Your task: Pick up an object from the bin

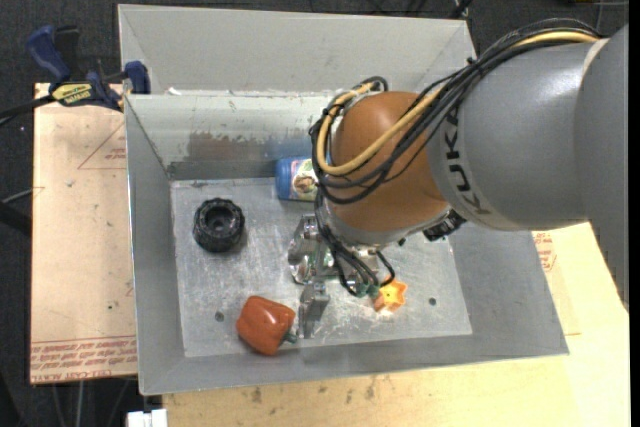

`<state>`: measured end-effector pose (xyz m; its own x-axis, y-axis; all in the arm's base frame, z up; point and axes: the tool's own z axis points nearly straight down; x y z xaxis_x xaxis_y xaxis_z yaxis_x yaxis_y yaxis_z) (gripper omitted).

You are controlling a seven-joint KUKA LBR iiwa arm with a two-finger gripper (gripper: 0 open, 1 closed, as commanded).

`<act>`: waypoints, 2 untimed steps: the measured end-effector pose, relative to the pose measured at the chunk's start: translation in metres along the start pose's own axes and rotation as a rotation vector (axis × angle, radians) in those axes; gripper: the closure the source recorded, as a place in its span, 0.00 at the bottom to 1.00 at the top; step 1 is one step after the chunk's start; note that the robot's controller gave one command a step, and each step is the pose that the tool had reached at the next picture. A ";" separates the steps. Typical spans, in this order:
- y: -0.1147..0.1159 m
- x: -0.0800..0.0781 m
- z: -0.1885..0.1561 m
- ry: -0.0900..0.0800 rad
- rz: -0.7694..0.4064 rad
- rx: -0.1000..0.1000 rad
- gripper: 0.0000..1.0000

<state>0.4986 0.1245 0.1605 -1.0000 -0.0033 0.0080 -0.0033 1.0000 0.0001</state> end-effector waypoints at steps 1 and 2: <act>-0.001 -0.002 -0.004 -0.007 0.003 -0.001 0.00; -0.039 -0.042 0.043 -0.021 -0.092 -0.006 0.00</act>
Offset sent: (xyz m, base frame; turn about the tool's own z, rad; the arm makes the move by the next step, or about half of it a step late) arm 0.0680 -0.0777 -0.0905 -0.1622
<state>0.5399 0.0859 0.1176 -0.9954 -0.0952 -0.0131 -0.0953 0.9954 0.0057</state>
